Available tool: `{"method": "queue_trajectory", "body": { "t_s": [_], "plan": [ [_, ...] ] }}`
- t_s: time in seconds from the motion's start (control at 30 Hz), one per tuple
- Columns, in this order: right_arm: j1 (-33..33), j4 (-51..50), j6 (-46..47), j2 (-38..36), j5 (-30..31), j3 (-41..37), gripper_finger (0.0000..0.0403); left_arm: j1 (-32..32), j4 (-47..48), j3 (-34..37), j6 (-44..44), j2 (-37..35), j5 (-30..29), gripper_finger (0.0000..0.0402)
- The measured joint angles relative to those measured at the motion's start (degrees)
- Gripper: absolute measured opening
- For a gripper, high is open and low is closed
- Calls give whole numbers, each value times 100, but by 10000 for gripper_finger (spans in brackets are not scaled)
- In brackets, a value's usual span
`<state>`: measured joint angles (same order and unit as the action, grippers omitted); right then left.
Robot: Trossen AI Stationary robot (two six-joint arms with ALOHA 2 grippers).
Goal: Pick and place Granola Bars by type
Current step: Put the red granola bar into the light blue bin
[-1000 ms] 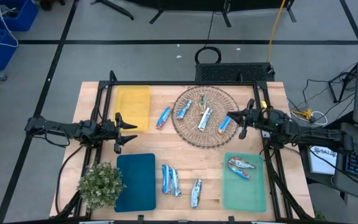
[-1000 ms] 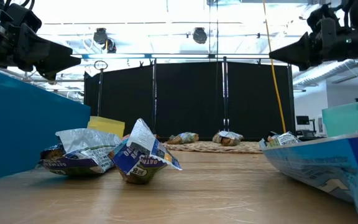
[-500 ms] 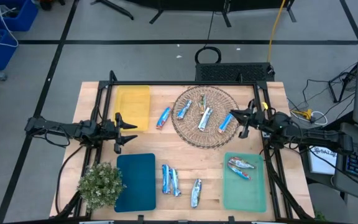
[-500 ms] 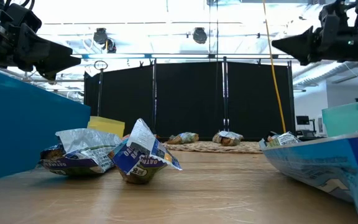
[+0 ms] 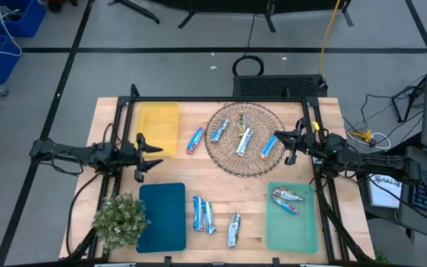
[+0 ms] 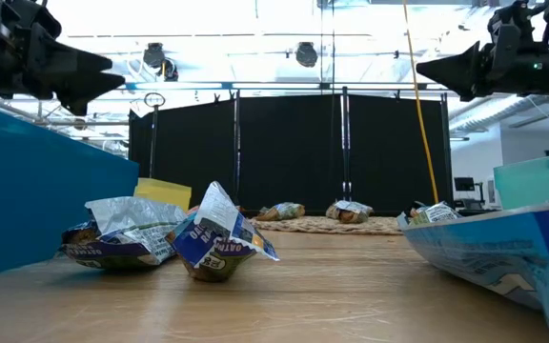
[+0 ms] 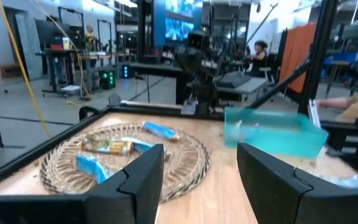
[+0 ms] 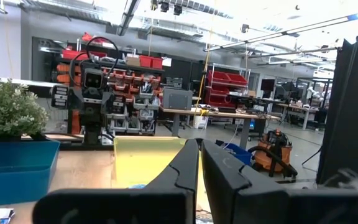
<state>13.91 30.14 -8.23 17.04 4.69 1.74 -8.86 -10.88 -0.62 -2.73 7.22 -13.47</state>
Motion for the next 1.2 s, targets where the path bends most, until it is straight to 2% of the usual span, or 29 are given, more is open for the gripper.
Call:
{"method": "queue_trajectory", "body": {
  "t_s": [0.27,0.37,0.53,0.67,1.2],
  "plan": [
    [0,-43,2,0,0,-4,12,-1,13,0,-221,0,-9,209],
    [0,-54,4,0,-2,-9,11,24,24,-2,-816,54,-147,209],
    [0,-201,151,2,-3,-9,15,198,1131,-439,-2014,524,-383,209],
    [0,-255,153,2,-4,-9,15,385,1679,-936,-2723,1341,-658,209],
    [-2,-259,155,7,-24,-11,16,782,2682,-3803,-3563,5980,76,209]
  ]
}}
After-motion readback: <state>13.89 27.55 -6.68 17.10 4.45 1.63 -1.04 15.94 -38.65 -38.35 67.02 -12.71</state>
